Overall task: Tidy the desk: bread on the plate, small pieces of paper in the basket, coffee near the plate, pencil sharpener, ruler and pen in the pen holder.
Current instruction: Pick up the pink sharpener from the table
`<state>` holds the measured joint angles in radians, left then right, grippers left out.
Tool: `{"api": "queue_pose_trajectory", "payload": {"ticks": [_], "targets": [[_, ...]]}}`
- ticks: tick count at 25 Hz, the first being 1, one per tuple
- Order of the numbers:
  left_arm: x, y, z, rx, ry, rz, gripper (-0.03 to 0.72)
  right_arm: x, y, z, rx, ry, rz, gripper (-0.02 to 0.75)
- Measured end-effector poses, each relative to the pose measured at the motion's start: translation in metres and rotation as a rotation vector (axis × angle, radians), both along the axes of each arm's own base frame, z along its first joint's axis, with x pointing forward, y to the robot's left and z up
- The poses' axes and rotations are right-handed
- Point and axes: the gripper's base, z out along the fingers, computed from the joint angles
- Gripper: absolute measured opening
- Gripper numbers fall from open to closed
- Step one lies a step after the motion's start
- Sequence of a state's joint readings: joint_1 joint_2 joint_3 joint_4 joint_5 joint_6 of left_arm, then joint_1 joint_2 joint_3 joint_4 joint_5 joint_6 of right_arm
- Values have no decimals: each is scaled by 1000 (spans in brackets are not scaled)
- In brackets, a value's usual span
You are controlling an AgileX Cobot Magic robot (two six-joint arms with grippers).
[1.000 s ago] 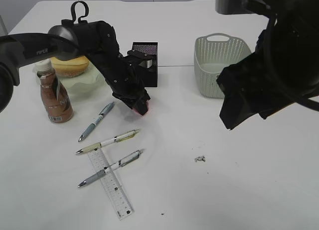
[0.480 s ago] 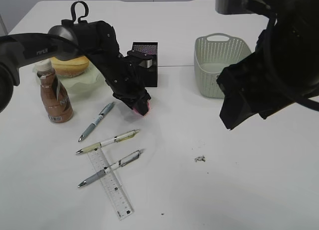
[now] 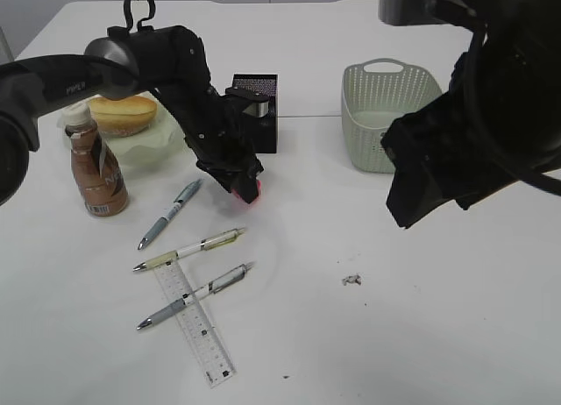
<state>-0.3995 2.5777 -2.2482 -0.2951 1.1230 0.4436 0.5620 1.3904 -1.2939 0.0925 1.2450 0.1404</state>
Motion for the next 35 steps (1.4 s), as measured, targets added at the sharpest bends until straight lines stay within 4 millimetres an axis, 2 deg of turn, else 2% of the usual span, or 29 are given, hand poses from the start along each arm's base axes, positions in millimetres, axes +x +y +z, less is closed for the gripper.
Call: {"api": "queue_pose_trajectory", "payload": {"ticks": [14,20,27,32,35], "targets": [[-3,4,6,47,79,103,316,0,0,0,0,0,1,458],[6,1,32,-3,24,185,316,0,0,0,0,0,1,457],[7,0,48,-33,31,290,316,0,0,0,0,0,1,457],[4,2,77,-57,-8,319,316,0,0,0,0,0,1,457],[0,5,103,-78,-44,337,316,0,0,0,0,0,1,457]]}}
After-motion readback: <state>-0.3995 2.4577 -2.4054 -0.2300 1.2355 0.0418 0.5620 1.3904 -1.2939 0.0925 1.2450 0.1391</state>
